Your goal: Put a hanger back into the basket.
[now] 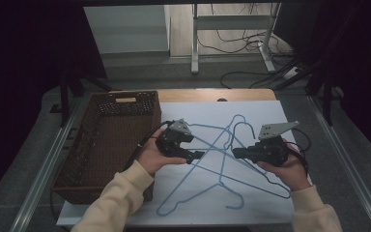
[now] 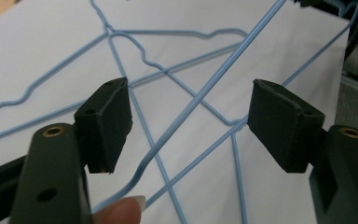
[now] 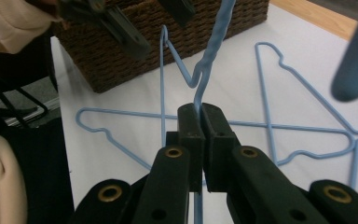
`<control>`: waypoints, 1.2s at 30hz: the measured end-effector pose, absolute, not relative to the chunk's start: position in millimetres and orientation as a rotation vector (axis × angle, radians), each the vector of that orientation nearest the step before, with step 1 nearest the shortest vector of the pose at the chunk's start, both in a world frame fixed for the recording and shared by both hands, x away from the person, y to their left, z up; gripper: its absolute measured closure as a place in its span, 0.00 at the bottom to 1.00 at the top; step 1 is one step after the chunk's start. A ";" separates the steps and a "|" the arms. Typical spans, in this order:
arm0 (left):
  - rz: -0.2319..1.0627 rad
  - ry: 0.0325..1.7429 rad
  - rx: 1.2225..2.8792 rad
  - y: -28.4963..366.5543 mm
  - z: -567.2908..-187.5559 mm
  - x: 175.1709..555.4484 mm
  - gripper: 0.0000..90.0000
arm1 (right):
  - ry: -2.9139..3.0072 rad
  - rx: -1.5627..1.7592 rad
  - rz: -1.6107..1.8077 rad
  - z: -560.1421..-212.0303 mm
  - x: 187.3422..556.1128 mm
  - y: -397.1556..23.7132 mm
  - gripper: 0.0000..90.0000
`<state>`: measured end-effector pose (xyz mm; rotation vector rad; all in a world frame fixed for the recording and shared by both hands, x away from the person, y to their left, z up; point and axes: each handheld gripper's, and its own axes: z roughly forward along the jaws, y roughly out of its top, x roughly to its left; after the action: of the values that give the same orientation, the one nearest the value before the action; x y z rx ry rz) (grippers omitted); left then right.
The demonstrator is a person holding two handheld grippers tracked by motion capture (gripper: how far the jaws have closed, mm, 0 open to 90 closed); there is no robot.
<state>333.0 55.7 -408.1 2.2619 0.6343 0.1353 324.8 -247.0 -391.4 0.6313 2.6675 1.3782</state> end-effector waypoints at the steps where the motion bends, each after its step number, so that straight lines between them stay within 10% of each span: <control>1: 0.135 0.626 2.275 53.6 -410.1 334.0 0.37 | 2.673 0.626 1.384 -391.4 324.7 -246.5 0.98; 10: 0.137 0.496 2.374 41.5 -418.8 330.5 0.82 | 2.701 0.596 1.430 -390.8 325.0 -243.2 0.98; 22: 0.035 0.455 2.379 49.5 -404.8 310.9 0.95 | 2.668 0.654 1.417 -398.7 330.1 -239.7 0.91; 36: 0.113 0.698 2.153 110.5 -380.3 307.8 0.96 | 2.384 0.864 1.527 -387.0 331.2 -262.5 0.22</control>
<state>307.8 110.5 -380.3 2.1531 0.6982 0.1128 331.2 -262.5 -387.0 0.8641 2.3841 1.5269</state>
